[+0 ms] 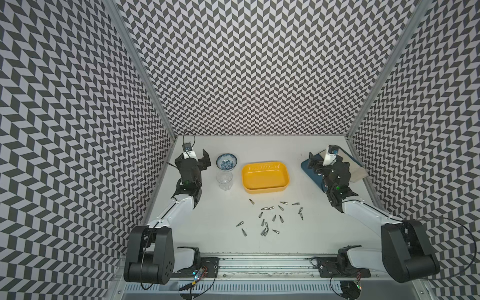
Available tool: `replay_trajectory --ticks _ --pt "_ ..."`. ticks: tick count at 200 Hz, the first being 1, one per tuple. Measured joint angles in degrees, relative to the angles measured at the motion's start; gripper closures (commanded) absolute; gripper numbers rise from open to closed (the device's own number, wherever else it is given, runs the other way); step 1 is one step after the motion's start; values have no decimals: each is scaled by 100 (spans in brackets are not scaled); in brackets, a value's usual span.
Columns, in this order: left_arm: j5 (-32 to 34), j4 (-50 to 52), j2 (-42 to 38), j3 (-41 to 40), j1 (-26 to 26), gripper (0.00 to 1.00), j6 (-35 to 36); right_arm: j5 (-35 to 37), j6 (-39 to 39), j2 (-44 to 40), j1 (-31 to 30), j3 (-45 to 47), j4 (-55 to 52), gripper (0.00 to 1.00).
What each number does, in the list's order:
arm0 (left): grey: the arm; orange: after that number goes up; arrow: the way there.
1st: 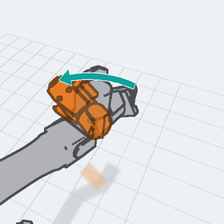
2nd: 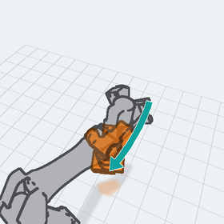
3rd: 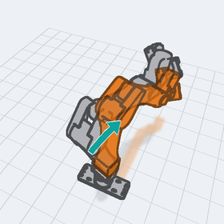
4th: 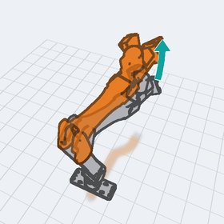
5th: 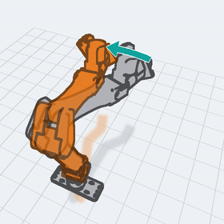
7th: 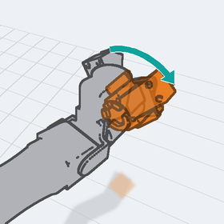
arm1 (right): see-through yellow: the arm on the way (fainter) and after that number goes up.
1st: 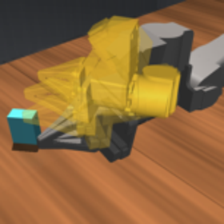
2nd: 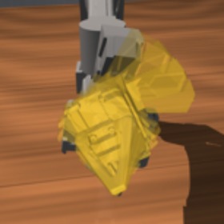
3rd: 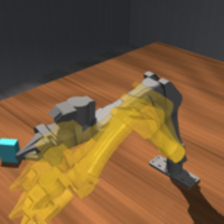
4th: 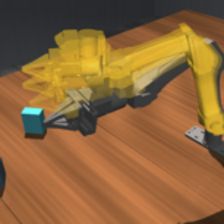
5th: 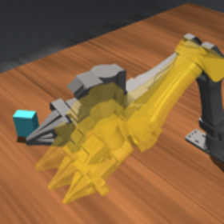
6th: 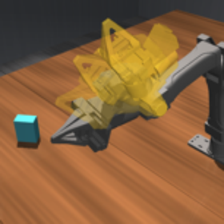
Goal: Put the bit on the desktop into the storage box
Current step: Pick up the screwdriver bit from the center of the board.
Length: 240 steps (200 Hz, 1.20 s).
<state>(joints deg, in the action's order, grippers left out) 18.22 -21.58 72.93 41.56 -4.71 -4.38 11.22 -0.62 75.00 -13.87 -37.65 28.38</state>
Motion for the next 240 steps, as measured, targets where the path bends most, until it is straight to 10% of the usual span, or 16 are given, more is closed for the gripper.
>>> replay_trajectory --ticks 103,240 --pt "-1329 4153 -1198 820 -1346 7 -1403 -894 -1545 -269 -979 -1631 -5386 8" --pt "-1998 5709 -1305 223 -3587 15 -2820 -1486 -2328 -605 -1377 -745 -6859 17"
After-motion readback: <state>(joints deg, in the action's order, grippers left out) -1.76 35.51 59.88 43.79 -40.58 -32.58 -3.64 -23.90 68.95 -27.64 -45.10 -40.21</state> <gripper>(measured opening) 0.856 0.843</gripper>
